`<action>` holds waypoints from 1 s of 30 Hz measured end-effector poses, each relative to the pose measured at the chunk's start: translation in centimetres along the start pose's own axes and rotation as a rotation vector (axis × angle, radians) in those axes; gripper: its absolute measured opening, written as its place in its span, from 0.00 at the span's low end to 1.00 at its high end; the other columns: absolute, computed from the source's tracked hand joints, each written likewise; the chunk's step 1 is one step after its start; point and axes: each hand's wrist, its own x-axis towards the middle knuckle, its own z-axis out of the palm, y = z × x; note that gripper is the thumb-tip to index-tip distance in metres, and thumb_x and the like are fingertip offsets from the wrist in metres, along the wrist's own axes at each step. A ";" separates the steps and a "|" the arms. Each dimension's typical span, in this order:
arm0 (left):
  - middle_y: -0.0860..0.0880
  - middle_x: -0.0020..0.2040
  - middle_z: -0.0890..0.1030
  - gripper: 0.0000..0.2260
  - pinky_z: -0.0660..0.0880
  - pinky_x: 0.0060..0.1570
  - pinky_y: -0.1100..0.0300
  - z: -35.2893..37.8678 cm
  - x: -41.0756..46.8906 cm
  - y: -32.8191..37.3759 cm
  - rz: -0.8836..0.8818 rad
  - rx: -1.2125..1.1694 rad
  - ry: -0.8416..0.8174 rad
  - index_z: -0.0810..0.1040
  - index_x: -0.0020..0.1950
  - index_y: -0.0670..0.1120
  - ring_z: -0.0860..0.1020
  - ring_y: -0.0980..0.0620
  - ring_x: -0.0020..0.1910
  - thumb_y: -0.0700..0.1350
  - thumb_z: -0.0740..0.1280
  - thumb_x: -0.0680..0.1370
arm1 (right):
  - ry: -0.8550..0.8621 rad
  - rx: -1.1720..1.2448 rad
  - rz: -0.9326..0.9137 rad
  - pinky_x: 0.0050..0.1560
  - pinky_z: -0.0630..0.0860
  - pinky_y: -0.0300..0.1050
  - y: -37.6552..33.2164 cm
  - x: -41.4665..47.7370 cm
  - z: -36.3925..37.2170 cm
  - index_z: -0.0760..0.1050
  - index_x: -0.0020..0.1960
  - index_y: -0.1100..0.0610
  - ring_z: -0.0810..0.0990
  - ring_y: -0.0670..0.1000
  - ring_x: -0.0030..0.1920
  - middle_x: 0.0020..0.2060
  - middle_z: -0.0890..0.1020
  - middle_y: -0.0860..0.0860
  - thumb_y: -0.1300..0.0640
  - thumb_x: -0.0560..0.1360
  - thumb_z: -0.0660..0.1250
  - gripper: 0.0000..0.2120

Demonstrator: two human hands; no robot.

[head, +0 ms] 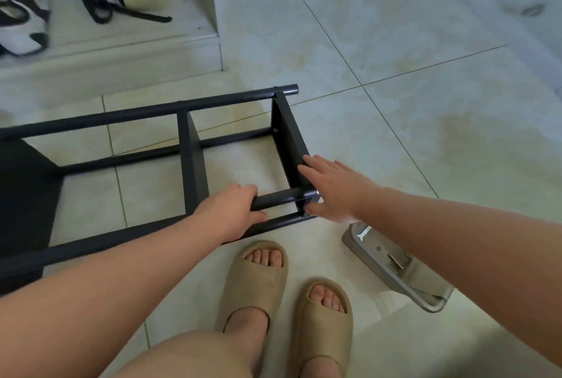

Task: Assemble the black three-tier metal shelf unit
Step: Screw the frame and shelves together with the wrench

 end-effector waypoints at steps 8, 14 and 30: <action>0.51 0.48 0.73 0.06 0.73 0.41 0.54 -7.5 -2.6 1.8 0.171 0.001 0.307 0.67 0.52 0.53 0.75 0.50 0.43 0.53 0.64 0.82 | 0.220 0.059 0.087 0.80 0.42 0.50 -1.5 -4.3 -4.9 0.39 0.83 0.55 0.39 0.54 0.81 0.82 0.41 0.53 0.46 0.81 0.63 0.43; 0.49 0.49 0.74 0.08 0.75 0.46 0.50 -9.8 -3.2 2.5 0.093 0.083 0.331 0.70 0.57 0.51 0.75 0.47 0.45 0.53 0.60 0.83 | 0.321 0.116 0.142 0.81 0.43 0.53 -2.5 -4.5 -6.2 0.38 0.82 0.55 0.38 0.55 0.81 0.82 0.40 0.53 0.46 0.80 0.63 0.43; 0.46 0.62 0.73 0.12 0.64 0.64 0.41 -12.6 2.9 1.5 -0.291 0.180 0.438 0.69 0.67 0.50 0.70 0.43 0.62 0.50 0.54 0.85 | 0.425 0.209 0.169 0.79 0.39 0.62 -2.2 4.6 -7.9 0.36 0.82 0.51 0.35 0.51 0.81 0.81 0.36 0.47 0.36 0.83 0.49 0.37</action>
